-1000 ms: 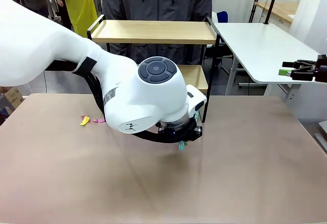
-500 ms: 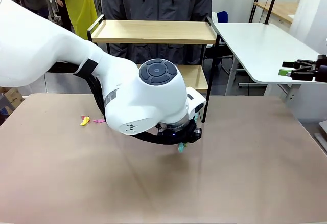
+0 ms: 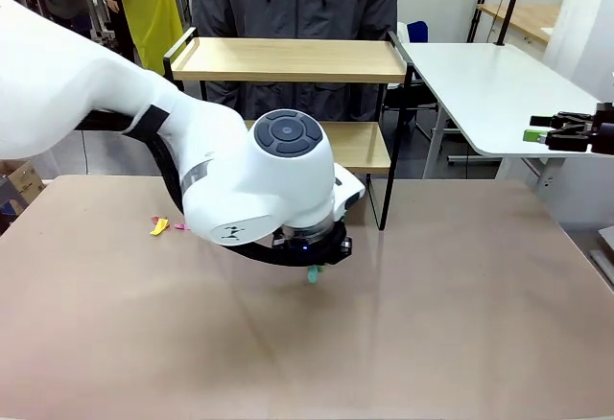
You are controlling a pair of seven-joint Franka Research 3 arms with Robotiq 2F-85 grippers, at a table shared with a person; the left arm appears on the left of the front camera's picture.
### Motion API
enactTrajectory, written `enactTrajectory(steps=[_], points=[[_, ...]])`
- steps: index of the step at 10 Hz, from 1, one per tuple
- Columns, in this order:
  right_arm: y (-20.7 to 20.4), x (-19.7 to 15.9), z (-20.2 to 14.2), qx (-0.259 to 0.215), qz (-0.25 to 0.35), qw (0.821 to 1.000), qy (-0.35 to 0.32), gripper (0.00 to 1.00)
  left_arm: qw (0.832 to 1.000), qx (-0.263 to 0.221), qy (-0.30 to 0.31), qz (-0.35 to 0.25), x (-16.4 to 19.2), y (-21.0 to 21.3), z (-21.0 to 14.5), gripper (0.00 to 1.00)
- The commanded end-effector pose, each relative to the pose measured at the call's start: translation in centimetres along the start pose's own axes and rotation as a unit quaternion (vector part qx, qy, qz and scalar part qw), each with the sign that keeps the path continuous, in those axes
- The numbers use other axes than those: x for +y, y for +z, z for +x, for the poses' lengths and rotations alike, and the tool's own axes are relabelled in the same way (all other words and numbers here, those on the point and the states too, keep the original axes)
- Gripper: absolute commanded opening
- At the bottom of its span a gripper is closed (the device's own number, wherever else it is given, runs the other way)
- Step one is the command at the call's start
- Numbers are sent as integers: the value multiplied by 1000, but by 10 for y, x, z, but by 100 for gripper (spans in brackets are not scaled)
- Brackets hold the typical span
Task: Clean the shelf.
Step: Clean the specific section of the Shelf indicated by the human with the Duster.
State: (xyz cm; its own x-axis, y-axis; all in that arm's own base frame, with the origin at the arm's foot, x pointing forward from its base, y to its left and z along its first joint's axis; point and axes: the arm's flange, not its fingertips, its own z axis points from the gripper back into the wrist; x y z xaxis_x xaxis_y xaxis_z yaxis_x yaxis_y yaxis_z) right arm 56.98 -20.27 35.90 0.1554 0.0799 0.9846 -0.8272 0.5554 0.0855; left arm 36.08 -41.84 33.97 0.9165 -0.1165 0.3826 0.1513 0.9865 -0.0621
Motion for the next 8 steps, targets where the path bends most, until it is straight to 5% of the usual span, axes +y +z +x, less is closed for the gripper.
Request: enactTrajectory(steps=[1, 8], points=[[-2, 1, 2, 1, -2, 1000, 2, 100, 999, -13, 28, 41, 23, 3, -9, 13], [-2, 1, 2, 1, -2, 1000, 2, 100, 976, 0, 39, 216, 111, 36, -16, 13]])
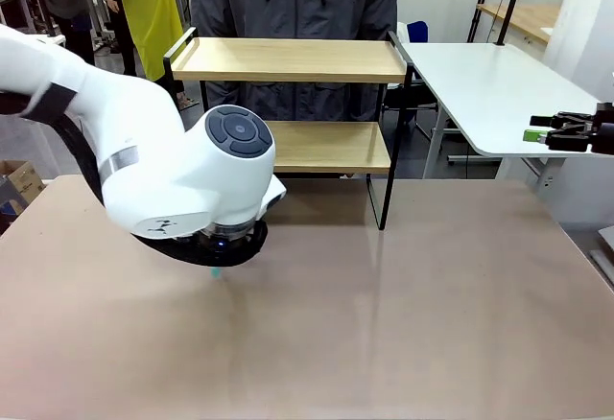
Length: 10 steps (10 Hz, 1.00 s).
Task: Clean the shelf.
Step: Clean the specific section of the Shelf indicated by the human with the Duster.
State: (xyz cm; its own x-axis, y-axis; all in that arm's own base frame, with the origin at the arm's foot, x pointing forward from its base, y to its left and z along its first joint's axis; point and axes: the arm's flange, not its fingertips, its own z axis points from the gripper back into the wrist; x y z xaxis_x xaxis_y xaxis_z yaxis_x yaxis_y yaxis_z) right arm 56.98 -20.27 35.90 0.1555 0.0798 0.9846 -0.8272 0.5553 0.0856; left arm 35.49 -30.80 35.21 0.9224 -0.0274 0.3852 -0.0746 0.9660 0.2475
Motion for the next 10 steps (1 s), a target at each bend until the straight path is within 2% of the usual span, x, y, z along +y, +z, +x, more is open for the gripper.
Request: enactTrajectory(steps=[1, 3, 4, 5, 6, 7, 8, 10], points=[[-2, 1, 2, 1, -2, 1000, 2, 100, 999, -3, -12, 52, 12, 8, -2, 13], [-2, 1, 2, 1, -2, 1000, 2, 100, 996, -7, -19, 83, 12, 8, -2, 13], [-2, 1, 2, 1, -2, 1000, 2, 100, 999, -24, -18, 44, 7, 15, -1, 13], [-2, 1, 2, 1, -2, 1000, 2, 100, 999, -39, -11, -24, -2, 24, 2, 13], [-2, 1, 2, 1, -2, 1000, 2, 100, 998, -2, -16, 56, 10, 9, -5, 13], [-2, 1, 2, 1, -2, 1000, 2, 100, 999, -15, -17, 28, 2, 17, -2, 13], [-2, 1, 2, 1, -2, 1000, 2, 100, 999, -42, -16, -29, 6, 30, -3, 13], [-2, 1, 2, 1, -2, 1000, 2, 100, 996, -64, -12, -63, 20, 46, -2, 13]])
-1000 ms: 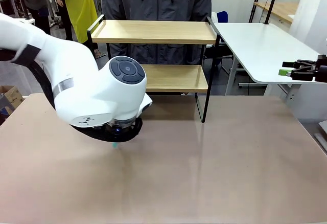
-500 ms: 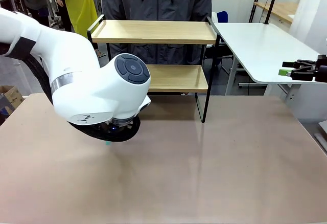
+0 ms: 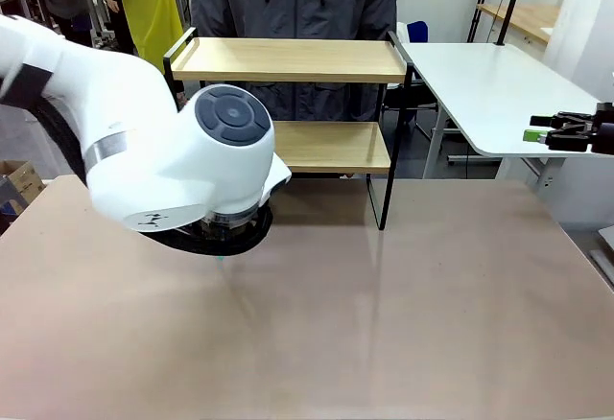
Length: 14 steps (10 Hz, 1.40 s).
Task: Clean the shelf.
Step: Clean the specific section of the Shelf indicated by the human with the Duster.
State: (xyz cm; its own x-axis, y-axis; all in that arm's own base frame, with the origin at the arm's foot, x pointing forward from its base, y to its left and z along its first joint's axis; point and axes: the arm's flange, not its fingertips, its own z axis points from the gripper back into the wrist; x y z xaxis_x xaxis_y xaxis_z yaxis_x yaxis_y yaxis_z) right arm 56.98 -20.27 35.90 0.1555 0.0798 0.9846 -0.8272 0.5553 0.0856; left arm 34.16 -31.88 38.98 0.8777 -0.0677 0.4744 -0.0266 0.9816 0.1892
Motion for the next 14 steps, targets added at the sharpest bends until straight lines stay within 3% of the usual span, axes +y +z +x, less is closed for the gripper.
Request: enactTrajectory(steps=[1, 4, 7, 10, 11, 14], points=[[-2, 1, 2, 1, -2, 1000, 2, 100, 999, -18, -4, -36, 25, 13, -4, 13], [-2, 1, 2, 1, -2, 1000, 2, 100, 989, -9, -82, -122, 45, 27, 1, 13], [-2, 1, 2, 1, -2, 1000, 2, 100, 969, -7, -128, -210, 89, 11, 1, 13], [-2, 1, 2, 1, -2, 1000, 2, 100, 934, 13, -194, -299, 117, 7, -1, 13], [-2, 1, 2, 1, -2, 1000, 2, 100, 915, 24, -227, -334, 128, 7, -1, 13], [-2, 1, 2, 1, -2, 1000, 2, 100, 880, 54, -293, -369, 152, 17, 4, 13]])
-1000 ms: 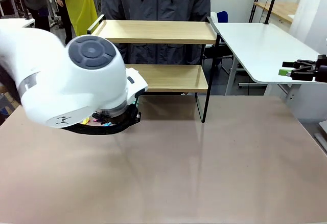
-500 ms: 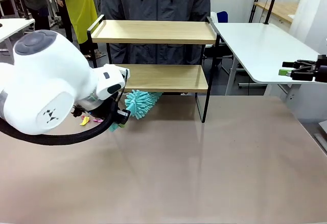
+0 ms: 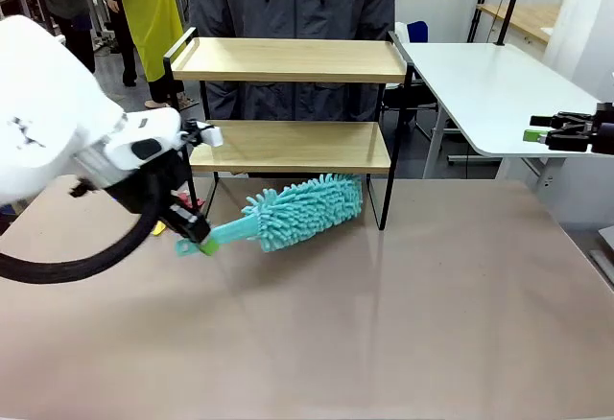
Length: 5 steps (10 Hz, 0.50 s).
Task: Clean the shelf.
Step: Clean the specific section of the Shelf indicated by the human with the Duster.
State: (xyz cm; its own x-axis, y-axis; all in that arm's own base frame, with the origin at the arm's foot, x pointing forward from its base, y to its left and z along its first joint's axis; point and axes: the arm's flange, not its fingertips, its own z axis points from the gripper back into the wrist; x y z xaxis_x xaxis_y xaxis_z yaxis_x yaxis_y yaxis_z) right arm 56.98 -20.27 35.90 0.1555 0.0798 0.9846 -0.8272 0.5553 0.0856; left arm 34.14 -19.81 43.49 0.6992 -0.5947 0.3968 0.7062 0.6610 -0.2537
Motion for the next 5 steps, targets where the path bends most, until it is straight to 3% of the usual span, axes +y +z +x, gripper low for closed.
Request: enactTrajectory(steps=[1, 2, 5], points=[[-2, 1, 2, 1, -2, 1000, 2, 100, 1000, 20, -14, -12, 13, 24, -24, 13], [-2, 1, 2, 1, -2, 1000, 2, 100, 998, 25, -25, -46, 14, 40, -27, 13], [-2, 1, 2, 1, -2, 1000, 2, 100, 992, 102, -58, -52, 7, 112, -26, 13]])
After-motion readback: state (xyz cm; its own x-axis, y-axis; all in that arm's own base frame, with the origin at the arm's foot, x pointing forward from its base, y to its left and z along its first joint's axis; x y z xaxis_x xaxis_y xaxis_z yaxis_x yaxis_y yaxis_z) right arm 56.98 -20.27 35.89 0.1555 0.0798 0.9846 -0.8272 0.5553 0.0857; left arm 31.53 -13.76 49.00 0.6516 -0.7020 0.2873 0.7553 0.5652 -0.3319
